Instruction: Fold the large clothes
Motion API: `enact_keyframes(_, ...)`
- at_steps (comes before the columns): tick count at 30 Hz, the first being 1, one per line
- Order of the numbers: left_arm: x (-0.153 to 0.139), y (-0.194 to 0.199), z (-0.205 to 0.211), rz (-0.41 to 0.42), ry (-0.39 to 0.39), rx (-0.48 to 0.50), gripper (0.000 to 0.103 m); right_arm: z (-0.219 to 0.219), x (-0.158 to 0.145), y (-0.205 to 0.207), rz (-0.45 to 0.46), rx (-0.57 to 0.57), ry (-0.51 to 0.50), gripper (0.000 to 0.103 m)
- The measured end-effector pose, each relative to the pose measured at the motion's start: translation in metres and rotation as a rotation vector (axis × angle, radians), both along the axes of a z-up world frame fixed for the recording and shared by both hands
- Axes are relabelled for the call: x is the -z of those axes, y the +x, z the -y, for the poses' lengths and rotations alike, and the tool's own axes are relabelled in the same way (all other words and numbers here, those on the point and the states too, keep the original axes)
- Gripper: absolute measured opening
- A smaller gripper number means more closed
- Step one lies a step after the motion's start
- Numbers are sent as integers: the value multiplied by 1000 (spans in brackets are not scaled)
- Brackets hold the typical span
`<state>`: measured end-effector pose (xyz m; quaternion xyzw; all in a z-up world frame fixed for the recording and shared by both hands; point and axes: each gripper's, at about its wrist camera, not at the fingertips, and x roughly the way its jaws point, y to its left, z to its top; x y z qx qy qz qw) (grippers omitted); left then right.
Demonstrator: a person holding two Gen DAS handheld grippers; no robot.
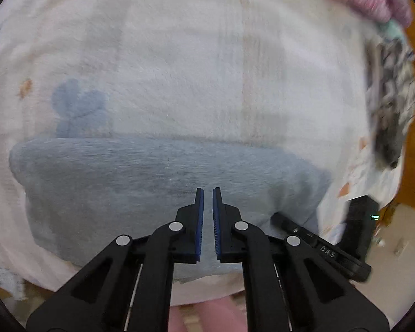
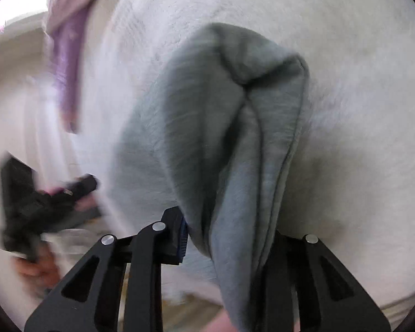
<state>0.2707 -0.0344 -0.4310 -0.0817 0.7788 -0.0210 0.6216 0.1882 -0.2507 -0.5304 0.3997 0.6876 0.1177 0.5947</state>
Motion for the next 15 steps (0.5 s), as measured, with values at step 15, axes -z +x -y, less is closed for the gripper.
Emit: enact_keyframes(15,48,16,33,-179,229,136,2,-9,11,16,-166,-17,-166,67)
